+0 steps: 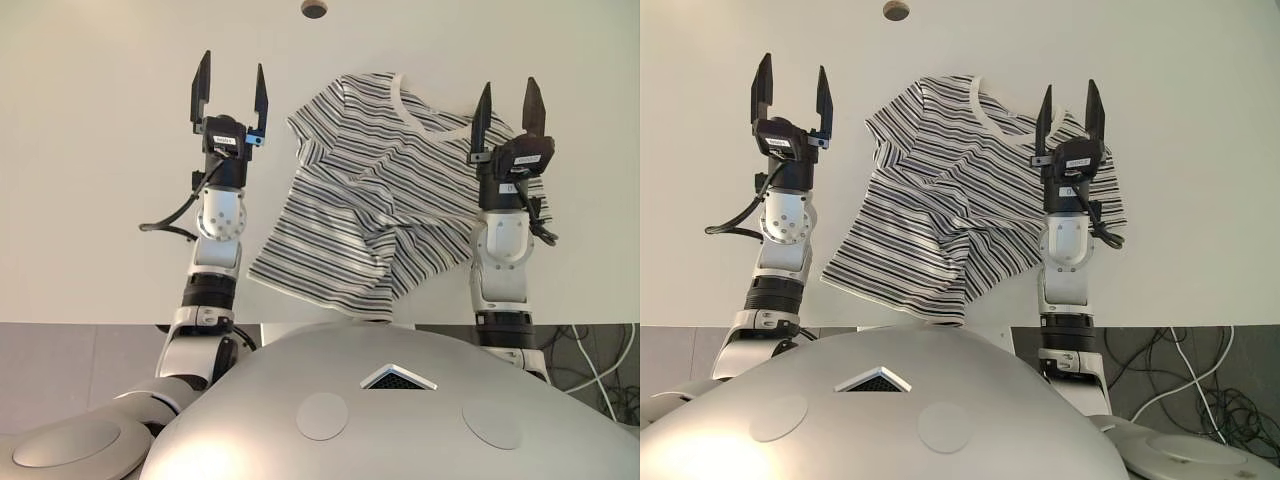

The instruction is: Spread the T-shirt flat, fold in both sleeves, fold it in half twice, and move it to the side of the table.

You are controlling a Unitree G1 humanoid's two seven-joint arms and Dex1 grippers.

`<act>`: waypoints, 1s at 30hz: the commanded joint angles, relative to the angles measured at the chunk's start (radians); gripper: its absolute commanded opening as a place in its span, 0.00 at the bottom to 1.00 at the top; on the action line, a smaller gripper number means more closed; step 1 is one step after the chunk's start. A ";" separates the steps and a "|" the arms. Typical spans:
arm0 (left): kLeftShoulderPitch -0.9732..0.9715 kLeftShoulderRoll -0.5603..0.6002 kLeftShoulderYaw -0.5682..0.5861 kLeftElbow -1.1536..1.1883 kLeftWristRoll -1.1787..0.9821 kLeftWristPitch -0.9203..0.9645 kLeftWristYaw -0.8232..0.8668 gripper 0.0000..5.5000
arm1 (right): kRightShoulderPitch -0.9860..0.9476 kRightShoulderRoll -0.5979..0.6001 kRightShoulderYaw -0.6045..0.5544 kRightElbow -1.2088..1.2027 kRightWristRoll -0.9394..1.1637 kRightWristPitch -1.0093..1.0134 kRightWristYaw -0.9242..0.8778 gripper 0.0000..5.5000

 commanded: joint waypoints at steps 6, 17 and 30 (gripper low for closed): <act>-0.021 -0.002 -0.036 -0.038 0.049 -0.012 0.004 0.59 | 0.008 -0.023 -0.011 -0.035 -0.024 -0.015 0.005 0.44; -0.026 0.000 -0.063 -0.060 0.057 -0.012 0.002 0.59 | 0.011 -0.034 -0.012 -0.036 -0.049 -0.004 0.002 0.44; -0.051 0.034 -0.118 -0.058 0.139 -0.021 -0.030 0.59 | 0.015 -0.119 -0.009 -0.059 -0.131 -0.011 0.041 0.44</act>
